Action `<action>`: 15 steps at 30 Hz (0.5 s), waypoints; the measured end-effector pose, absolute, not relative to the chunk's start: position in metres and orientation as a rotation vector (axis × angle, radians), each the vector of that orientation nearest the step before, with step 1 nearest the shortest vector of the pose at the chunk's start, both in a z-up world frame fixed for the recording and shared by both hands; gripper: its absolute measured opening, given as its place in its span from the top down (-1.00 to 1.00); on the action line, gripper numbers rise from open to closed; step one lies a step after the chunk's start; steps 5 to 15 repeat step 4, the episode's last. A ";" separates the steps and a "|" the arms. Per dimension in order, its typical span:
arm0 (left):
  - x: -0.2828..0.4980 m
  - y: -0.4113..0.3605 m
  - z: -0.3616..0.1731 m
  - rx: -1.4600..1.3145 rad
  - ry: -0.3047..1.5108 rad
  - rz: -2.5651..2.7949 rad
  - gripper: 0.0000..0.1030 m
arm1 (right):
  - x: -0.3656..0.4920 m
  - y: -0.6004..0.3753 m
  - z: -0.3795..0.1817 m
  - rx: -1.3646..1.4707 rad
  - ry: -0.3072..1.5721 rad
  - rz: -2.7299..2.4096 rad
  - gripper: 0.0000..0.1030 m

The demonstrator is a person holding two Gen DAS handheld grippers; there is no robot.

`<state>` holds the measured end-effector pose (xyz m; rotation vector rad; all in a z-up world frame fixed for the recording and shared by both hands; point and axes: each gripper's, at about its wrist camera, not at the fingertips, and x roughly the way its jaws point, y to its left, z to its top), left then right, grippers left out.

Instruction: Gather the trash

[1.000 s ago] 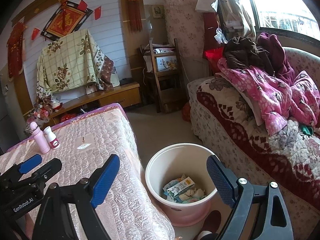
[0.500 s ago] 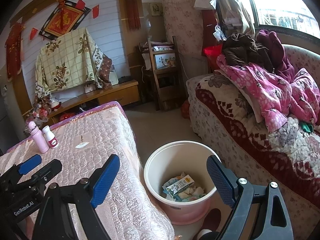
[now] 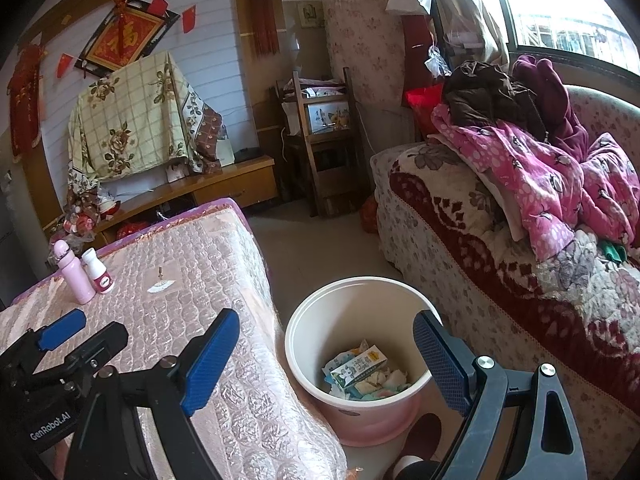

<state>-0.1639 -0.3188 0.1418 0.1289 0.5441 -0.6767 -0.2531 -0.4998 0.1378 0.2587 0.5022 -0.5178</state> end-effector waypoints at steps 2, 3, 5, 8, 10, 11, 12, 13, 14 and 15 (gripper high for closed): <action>-0.162 -0.317 0.140 0.124 0.551 -0.679 -0.56 | -0.252 -0.499 0.138 0.257 0.505 -0.518 -0.76; -0.161 -0.316 0.140 0.119 0.557 -0.679 -0.56 | -0.252 -0.498 0.137 0.255 0.507 -0.518 -0.76; -0.158 -0.313 0.138 0.110 0.569 -0.678 -0.56 | -0.251 -0.497 0.137 0.253 0.509 -0.517 -0.76; -0.158 -0.313 0.138 0.110 0.569 -0.678 -0.56 | -0.251 -0.497 0.137 0.253 0.509 -0.517 -0.76; -0.158 -0.313 0.138 0.110 0.569 -0.678 -0.56 | -0.251 -0.497 0.137 0.253 0.509 -0.517 -0.76; -0.158 -0.313 0.138 0.110 0.569 -0.678 -0.56 | -0.251 -0.497 0.137 0.253 0.509 -0.517 -0.76; -0.158 -0.313 0.138 0.110 0.569 -0.678 -0.56 | -0.251 -0.497 0.137 0.253 0.509 -0.517 -0.76; -0.158 -0.313 0.138 0.110 0.569 -0.678 -0.56 | -0.251 -0.497 0.137 0.253 0.509 -0.517 -0.76; -0.158 -0.313 0.138 0.110 0.569 -0.678 -0.56 | -0.251 -0.497 0.137 0.253 0.509 -0.517 -0.76; -0.158 -0.313 0.138 0.110 0.569 -0.678 -0.56 | -0.251 -0.497 0.137 0.253 0.509 -0.517 -0.76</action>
